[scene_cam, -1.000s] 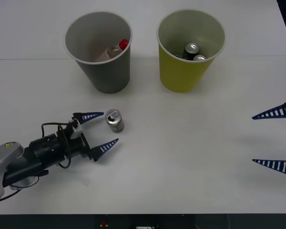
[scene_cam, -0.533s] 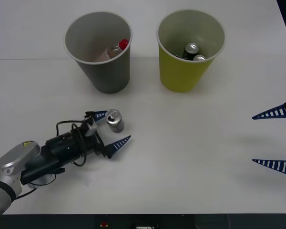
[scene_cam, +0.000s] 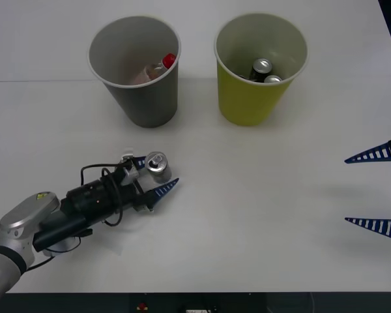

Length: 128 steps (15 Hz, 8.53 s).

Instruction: Put the can into the green bin and the plastic bottle into the gray bin

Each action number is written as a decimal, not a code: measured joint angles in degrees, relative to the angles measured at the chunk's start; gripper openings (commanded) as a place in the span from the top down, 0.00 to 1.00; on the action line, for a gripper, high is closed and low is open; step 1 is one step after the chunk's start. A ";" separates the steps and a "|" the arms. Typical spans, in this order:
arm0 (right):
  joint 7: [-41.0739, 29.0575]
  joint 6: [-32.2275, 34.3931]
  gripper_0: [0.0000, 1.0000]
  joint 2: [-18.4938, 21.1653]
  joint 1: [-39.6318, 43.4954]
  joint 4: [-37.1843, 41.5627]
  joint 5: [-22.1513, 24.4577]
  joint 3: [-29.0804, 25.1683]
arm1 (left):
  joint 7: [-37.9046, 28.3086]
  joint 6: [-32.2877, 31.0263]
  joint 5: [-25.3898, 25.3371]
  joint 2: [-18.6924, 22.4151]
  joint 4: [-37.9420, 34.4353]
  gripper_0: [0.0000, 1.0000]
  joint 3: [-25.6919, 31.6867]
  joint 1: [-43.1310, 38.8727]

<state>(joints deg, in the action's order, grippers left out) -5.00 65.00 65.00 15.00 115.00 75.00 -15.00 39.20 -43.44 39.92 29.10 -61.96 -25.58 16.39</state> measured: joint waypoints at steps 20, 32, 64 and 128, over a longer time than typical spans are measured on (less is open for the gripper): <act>0.00 0.00 0.00 0.00 0.00 0.00 0.00 0.00 | -36.30 8.28 21.63 6.00 -27.07 1.00 2.57 -7.77; 0.00 0.00 0.00 0.00 0.00 0.00 0.00 0.00 | -93.54 -3.16 65.02 4.24 -47.53 1.00 8.98 -0.35; 0.00 0.00 0.00 0.00 0.00 0.00 0.00 0.00 | -117.26 -35.46 103.97 -22.58 -5.45 1.00 12.17 60.86; 0.00 0.00 0.00 0.00 0.00 0.00 0.00 0.00 | -57.40 -45.40 37.94 26.29 -52.58 0.00 47.46 -14.81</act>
